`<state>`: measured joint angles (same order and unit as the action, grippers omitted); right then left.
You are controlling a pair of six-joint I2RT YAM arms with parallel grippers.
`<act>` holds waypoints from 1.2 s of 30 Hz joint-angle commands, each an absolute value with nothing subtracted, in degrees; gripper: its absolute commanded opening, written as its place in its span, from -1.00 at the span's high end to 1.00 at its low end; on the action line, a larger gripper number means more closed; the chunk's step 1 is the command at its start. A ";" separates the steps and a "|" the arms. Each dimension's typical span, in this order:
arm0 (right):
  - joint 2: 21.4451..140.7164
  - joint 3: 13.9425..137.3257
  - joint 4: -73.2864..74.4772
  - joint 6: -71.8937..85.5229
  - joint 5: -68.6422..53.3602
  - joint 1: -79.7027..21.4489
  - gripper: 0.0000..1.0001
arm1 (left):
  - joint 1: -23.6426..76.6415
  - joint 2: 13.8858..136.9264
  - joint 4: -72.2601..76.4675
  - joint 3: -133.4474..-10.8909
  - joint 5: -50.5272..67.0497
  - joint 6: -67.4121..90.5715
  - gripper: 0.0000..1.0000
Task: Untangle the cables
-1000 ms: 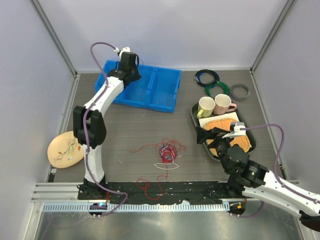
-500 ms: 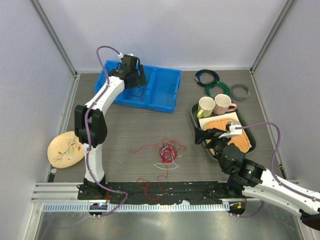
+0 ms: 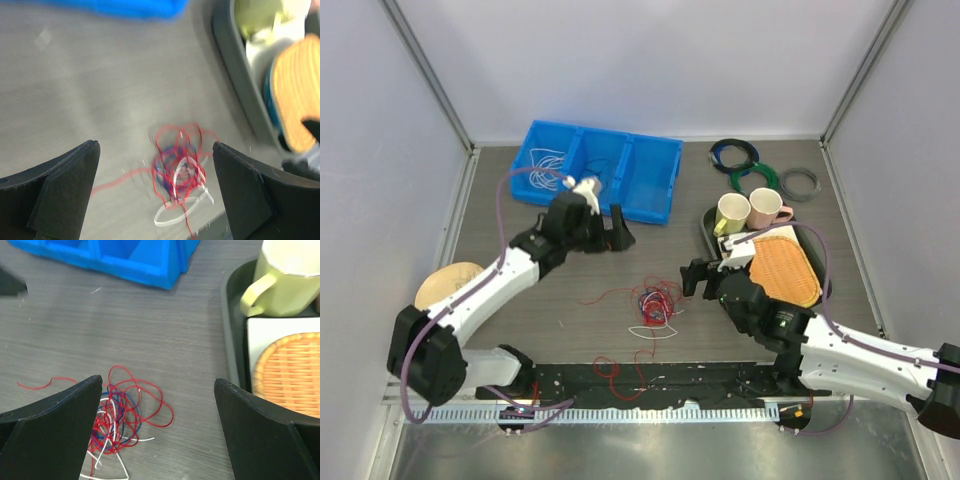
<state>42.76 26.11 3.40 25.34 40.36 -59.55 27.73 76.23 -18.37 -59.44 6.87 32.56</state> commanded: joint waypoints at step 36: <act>64.29 41.67 -11.24 28.74 17.31 -58.54 0.98 | 35.07 44.73 -4.57 -27.07 12.92 38.50 -1.00</act>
<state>74.17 43.31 -2.15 30.39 15.77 -59.24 35.14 43.77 -10.66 -27.31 6.28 40.40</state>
